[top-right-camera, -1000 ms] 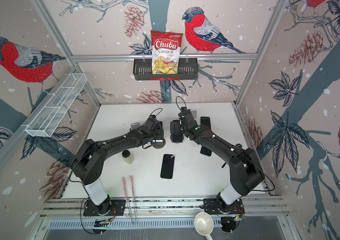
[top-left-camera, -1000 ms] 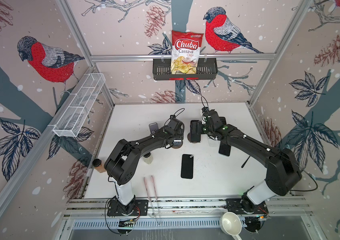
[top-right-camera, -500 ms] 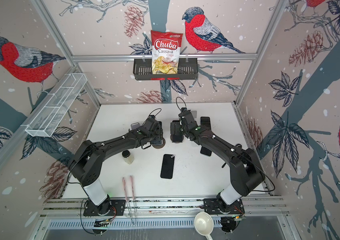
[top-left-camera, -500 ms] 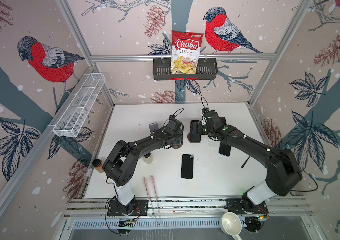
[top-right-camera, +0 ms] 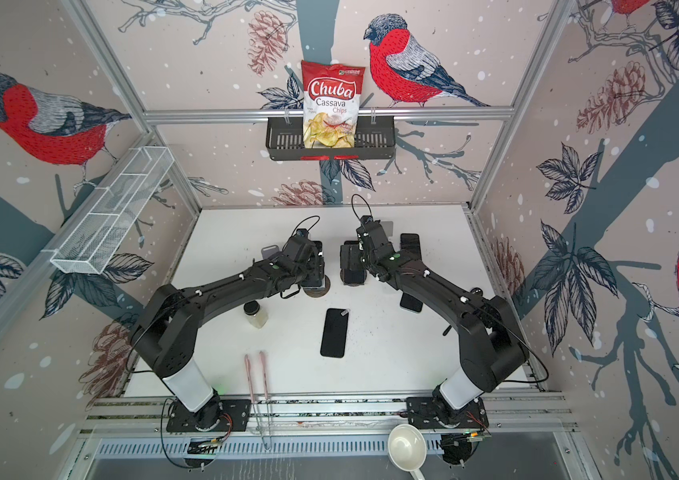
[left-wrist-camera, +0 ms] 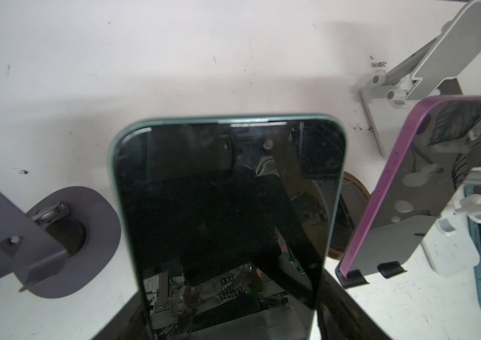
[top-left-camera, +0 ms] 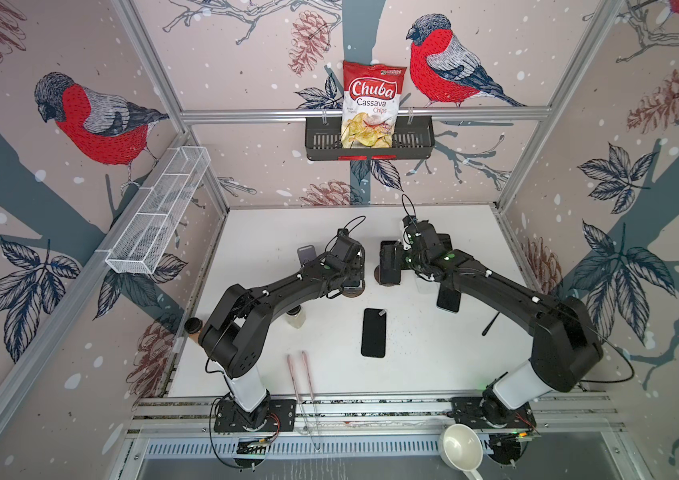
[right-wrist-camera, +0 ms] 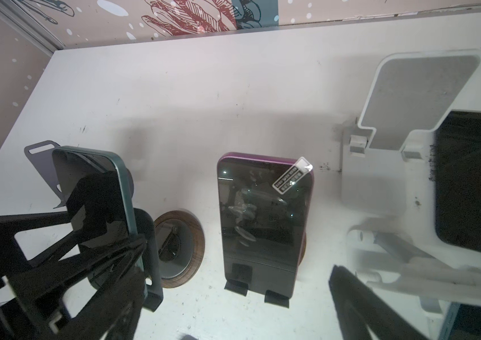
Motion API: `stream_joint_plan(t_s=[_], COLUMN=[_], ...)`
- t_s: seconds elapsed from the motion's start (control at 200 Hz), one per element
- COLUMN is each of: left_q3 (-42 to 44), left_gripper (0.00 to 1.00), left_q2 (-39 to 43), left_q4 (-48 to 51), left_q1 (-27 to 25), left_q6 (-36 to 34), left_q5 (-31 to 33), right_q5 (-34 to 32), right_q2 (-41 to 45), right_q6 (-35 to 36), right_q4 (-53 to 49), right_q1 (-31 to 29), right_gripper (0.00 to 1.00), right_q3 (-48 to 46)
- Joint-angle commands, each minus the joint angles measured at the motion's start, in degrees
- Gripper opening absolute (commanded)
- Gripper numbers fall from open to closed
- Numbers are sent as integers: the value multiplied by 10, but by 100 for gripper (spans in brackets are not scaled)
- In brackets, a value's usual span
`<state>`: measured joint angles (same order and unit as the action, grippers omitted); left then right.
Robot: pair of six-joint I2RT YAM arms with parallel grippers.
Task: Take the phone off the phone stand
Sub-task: 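Lift the teal-edged phone up off its round wooden stand with the left gripper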
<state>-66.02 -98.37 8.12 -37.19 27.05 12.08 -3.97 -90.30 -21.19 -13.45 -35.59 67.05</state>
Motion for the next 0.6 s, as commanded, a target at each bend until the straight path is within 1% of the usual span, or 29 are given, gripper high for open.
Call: stream_joint_plan(t_s=[0.0,0.27,0.595], left_q3=[-2,1,30], left_gripper=[59,59,59], left_q2=[11,34,82], left_q4=[-22,-12,0], left_q1=[1,0,0], left_q6=[-9,-7,7], left_q5=[7,7,0], right_q5=[11,12,8], right_q2=[-3,-8,-6], right_q6=[-3,-1,1], right_q4=[15,15,14], right_q1=[-1,-3,-4], right_gripper=[99,99,99], right_q3=[4,10,18])
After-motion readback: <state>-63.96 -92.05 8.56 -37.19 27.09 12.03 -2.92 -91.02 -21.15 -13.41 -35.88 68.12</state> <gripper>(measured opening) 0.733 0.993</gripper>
